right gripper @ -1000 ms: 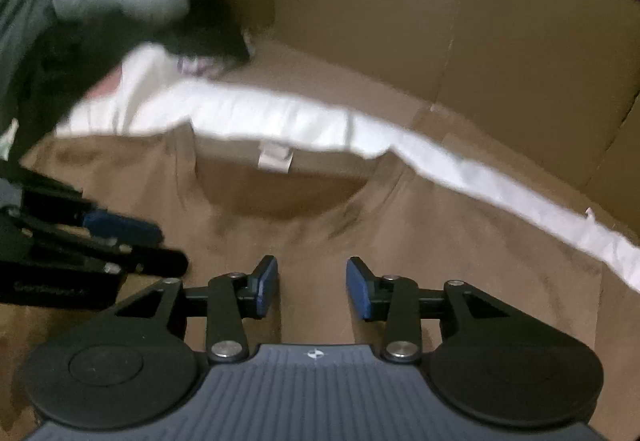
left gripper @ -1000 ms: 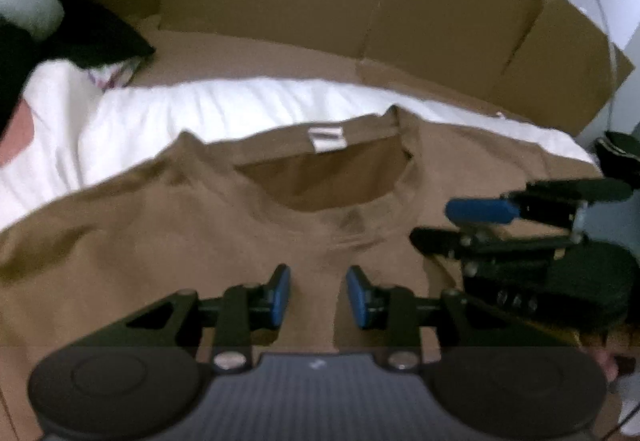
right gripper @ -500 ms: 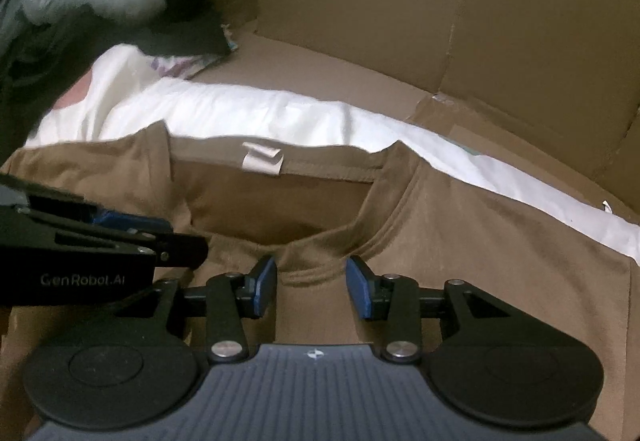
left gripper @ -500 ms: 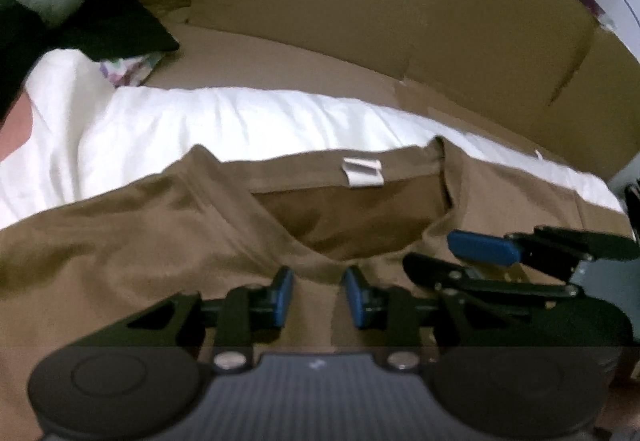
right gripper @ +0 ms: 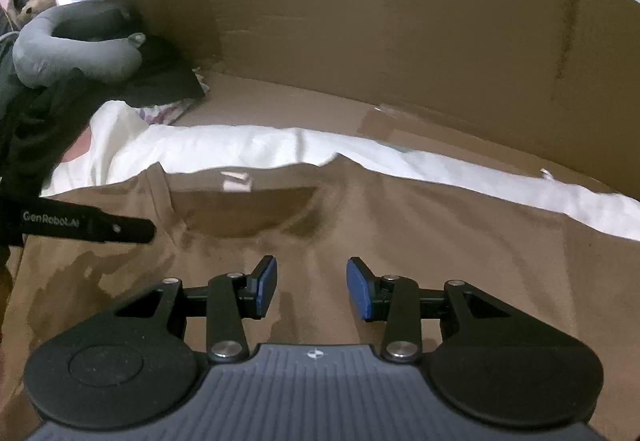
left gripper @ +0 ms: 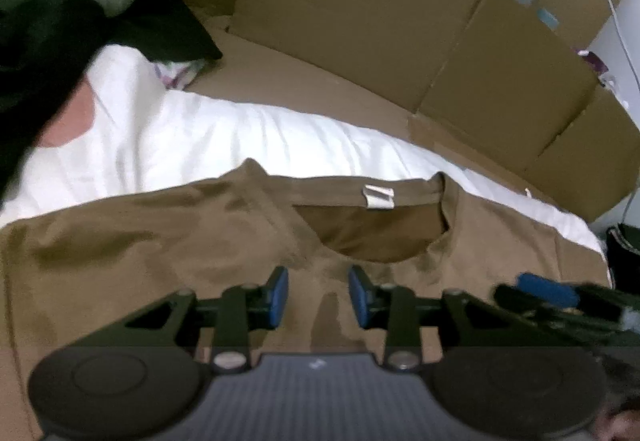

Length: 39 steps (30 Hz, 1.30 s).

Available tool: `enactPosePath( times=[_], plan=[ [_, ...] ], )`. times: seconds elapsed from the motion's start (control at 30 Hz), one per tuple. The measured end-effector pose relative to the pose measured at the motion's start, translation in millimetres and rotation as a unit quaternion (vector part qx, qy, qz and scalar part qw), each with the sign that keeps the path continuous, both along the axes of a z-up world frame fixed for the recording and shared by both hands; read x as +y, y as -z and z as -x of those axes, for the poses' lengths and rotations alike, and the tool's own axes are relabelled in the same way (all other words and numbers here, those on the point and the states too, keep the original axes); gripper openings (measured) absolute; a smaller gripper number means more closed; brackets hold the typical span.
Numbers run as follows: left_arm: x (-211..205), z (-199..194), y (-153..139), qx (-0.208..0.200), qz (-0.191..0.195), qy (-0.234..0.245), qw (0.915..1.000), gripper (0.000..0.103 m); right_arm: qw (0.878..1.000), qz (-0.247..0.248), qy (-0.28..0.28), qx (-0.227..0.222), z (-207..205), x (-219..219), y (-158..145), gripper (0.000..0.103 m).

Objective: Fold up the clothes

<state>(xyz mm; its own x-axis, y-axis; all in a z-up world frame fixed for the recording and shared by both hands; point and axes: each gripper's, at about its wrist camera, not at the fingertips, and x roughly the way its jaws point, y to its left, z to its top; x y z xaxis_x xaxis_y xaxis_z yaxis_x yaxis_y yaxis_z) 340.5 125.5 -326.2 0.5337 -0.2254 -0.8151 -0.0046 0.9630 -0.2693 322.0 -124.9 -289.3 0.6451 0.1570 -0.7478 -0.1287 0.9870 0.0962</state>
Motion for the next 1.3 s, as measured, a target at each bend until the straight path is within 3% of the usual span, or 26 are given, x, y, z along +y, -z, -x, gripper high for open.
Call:
enactPosePath(
  times=[0.3, 0.57, 0.77, 1.03, 1.13, 1.2, 1.3],
  plan=[
    [-8.7, 50.8, -44.6, -0.003, -0.005, 0.010, 0.9999, 0.042, 1.000, 0.014, -0.022, 0.010, 51.6, -51.7, -61.5, 0.046],
    [-18.2, 100.0, -89.2, -0.007, -0.019, 0.035, 0.9992, 0.049, 1.000, -0.016, -0.010, -0.013, 100.1, -73.3, -124.9, 0.047],
    [-7.5, 138.3, -113.9, 0.010, -0.023, 0.024, 0.9994, 0.050, 0.999, -0.018, -0.019, -0.021, 142.2, -84.9, -170.3, 0.057],
    [14.6, 195.5, -151.2, 0.006, -0.037, 0.057, 0.9976, 0.050, 0.998, -0.010, -0.051, 0.039, 202.7, -89.3, -189.8, 0.061],
    [23.4, 218.2, -161.9, 0.005, -0.037, 0.059, 0.9976, 0.051, 0.998, -0.012, -0.047, 0.040, 223.7, -89.4, -190.6, 0.074],
    [28.6, 232.9, -166.4, 0.002, -0.044, 0.059, 0.9973, 0.051, 0.998, -0.009, -0.043, 0.040, 236.1, -88.5, -189.9, 0.090],
    [42.4, 257.4, -171.2, 0.006, -0.049, 0.050, 0.9976, 0.051, 0.998, -0.003, -0.028, 0.050, 247.6, -83.9, -185.9, 0.094]
  ],
)
